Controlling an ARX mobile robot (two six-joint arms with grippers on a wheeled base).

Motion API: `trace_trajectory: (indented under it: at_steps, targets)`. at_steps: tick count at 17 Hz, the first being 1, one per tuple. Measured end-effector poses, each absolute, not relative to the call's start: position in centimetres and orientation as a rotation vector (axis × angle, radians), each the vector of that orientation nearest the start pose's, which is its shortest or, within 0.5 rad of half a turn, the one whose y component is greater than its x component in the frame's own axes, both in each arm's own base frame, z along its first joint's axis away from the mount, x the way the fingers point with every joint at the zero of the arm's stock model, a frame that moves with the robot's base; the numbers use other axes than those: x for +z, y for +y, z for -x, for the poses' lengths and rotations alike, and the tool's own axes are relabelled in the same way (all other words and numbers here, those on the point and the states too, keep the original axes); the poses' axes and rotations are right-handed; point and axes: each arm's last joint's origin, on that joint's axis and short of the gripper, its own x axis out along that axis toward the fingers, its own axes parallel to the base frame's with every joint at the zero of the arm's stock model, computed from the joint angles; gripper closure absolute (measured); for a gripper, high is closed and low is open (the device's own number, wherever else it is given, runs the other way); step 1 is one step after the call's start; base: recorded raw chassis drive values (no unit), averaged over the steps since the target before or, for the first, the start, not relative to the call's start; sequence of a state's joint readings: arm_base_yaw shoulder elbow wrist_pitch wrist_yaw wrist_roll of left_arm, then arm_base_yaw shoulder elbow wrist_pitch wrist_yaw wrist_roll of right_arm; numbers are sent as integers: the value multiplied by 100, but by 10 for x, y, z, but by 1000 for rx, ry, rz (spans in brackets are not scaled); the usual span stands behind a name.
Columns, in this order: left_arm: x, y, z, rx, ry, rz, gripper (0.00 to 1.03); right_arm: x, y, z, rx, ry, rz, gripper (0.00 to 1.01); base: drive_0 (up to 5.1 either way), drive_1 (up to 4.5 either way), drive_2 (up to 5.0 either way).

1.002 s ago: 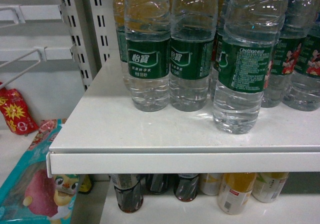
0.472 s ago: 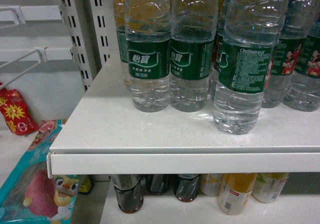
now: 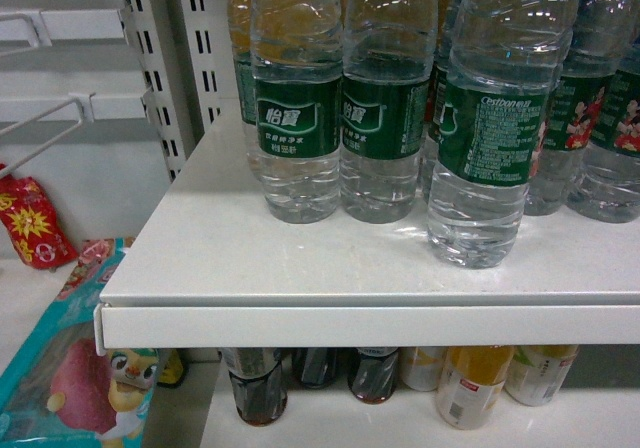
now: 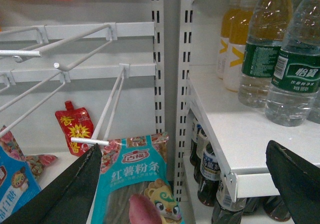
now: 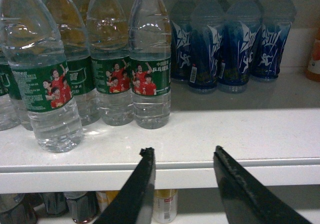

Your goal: Move water from second to third shelf

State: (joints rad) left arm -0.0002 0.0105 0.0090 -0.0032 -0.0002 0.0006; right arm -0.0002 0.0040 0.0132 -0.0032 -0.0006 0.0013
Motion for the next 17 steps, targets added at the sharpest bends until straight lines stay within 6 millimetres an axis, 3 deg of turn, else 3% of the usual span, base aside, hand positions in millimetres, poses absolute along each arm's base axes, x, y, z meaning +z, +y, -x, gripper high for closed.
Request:
trace_trajectory:
  at_steps: [4,6,17]
  targets:
    - [165,0,-98,0,4,-1,5,167,0,-97,0,-6,-1,18,0,0,0]
    - [165,0,-98,0,4,-1,5,167,0,-97,0,-6,-2,1,0,0,0]
    - [166,0,-98,0,2,-1,5,168,0,-97,0,-9,-2,3,0,0,0]
